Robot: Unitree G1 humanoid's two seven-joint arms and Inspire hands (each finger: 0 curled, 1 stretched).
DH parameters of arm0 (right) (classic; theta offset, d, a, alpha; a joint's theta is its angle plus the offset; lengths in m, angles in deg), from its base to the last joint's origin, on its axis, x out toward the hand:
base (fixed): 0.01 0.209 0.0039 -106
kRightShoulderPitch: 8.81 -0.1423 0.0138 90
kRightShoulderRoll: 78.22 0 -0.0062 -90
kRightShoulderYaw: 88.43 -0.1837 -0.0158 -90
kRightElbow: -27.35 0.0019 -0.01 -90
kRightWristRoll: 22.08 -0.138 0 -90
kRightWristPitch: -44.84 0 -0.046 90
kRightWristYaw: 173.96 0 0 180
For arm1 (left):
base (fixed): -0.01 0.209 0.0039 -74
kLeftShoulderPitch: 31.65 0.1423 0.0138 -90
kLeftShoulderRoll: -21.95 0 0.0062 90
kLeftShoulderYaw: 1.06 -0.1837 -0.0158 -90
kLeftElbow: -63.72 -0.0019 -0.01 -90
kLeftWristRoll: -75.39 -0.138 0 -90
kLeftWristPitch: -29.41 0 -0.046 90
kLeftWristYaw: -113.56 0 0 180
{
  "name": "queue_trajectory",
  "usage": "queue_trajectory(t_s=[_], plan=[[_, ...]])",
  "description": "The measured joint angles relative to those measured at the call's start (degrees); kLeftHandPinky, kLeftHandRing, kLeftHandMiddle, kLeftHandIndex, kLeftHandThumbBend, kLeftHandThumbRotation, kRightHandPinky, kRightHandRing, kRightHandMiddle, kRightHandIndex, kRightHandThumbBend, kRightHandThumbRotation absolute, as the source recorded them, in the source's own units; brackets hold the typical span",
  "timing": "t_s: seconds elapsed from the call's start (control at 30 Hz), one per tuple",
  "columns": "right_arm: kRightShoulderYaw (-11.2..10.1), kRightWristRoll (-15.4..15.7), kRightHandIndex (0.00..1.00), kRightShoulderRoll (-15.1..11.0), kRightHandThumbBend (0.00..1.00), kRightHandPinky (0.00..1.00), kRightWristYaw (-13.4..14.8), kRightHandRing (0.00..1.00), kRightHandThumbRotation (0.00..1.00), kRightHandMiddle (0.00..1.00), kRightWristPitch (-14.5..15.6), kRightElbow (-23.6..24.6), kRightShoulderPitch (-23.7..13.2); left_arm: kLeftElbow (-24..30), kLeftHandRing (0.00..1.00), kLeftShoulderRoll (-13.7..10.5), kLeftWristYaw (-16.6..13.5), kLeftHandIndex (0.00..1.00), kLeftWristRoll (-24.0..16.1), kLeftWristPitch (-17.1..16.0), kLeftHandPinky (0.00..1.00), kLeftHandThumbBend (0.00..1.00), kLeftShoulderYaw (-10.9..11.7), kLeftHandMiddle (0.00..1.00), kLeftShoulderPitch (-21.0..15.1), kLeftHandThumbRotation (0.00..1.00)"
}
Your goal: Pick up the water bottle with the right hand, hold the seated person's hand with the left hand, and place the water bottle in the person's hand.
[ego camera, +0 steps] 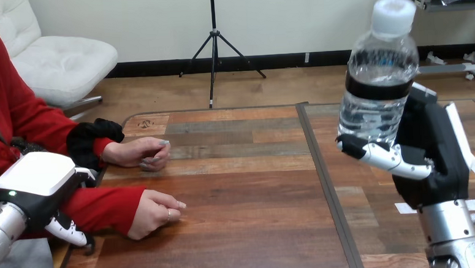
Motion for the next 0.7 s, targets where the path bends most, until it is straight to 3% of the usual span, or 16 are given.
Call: queue_trajectory(t_s=[0.7], plan=[[1.1,-1.6,0.32,0.0,0.81,0.03,-0.8,0.08,0.00,0.19,2.0,2.1,0.8,-1.1,0.49,1.9,-0.4,0.57,3.2,1.3,0.44,0.75,0.0,0.54,0.0,0.16]])
